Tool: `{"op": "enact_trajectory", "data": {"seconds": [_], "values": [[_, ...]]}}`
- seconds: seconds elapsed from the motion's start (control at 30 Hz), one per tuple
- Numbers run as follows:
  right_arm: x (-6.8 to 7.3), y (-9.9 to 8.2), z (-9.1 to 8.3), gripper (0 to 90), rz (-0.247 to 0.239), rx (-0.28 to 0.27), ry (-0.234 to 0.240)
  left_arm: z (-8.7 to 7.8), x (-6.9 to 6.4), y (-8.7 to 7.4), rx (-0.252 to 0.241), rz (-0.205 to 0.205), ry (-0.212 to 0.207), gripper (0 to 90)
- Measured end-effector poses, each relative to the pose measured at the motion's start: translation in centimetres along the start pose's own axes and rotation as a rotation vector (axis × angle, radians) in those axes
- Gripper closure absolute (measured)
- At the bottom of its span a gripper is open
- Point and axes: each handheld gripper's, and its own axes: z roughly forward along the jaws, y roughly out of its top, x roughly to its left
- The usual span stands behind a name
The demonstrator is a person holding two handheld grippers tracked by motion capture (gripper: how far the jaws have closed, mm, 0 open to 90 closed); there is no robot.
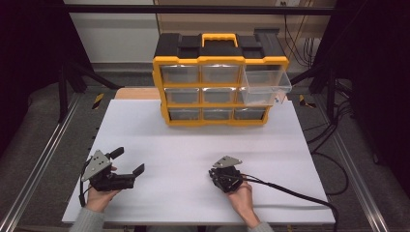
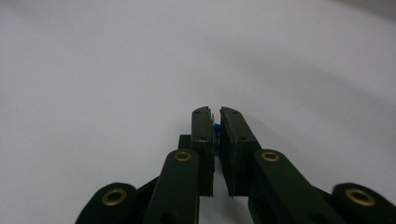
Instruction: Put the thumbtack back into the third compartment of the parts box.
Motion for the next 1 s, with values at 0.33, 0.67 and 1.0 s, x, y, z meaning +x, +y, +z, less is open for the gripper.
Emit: {"op": "enact_trajectory", "data": {"seconds": [0.33,0.67,1.0], "values": [[-0.1,0.1,-0.1,85.1,0.008,0.003,0.008,0.0,0.0,0.0,-0.001,-0.002,-0.001,2.0],[-0.3,0.9,-1.8,85.2,0.015,-0.041,0.02,0.0,0.0,0.0,-0.001,-0.003,-0.001,2.0],[-0.6,1.6,-3.7,85.2,0.024,-0.088,0.033,0.0,0.0,0.0,-0.002,-0.004,-0.002,2.0]]}}
